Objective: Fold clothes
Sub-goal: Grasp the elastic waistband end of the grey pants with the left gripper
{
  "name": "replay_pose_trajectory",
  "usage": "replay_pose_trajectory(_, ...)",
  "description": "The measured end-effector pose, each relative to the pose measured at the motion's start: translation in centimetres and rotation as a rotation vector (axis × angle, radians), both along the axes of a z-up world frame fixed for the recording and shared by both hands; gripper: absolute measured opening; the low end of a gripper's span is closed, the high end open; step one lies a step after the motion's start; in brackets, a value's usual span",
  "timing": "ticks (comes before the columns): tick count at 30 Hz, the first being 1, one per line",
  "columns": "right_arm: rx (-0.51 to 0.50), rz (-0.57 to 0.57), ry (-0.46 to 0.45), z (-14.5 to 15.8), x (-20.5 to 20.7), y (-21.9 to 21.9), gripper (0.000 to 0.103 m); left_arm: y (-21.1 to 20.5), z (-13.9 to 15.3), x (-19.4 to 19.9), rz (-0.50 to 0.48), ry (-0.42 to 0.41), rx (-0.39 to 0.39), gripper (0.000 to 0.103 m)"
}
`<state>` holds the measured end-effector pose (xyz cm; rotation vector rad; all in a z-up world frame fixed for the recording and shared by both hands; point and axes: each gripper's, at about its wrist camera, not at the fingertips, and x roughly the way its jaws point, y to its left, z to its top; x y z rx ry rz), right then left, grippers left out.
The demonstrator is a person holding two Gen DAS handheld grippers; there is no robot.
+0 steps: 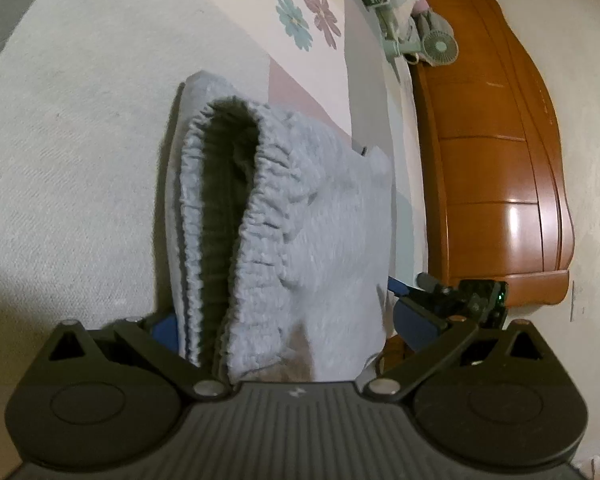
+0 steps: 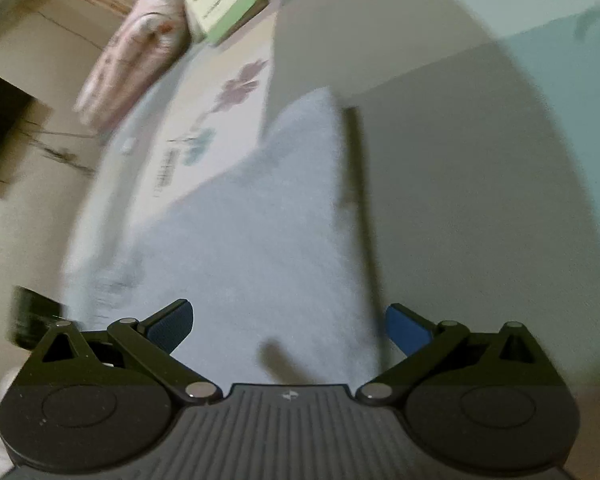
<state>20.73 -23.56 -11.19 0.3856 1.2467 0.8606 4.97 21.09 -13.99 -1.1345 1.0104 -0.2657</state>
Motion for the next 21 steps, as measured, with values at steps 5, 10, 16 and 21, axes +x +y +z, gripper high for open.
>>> replay_pose_trajectory(5,0.065,0.067,0.044,-0.9,3.0,2.5,0.103,-0.4,0.5,0.2,0.015,0.006,0.035,0.102)
replay_pose_trajectory(10,0.116,0.059,0.091,-1.4,4.3,3.2,0.103,-0.5,0.7,1.1,0.042,-0.001,0.068,0.102)
replay_pose_trajectory(16,0.142,0.095,0.115,-1.6,2.6,2.7,0.103,-0.7,0.8,0.5,0.004,-0.017,0.070,0.102)
replay_pose_trajectory(21,0.165,0.121,0.137,-1.8,1.4,2.3,0.103,-0.2,0.2,2.5,-0.007,-0.022,0.024,0.102)
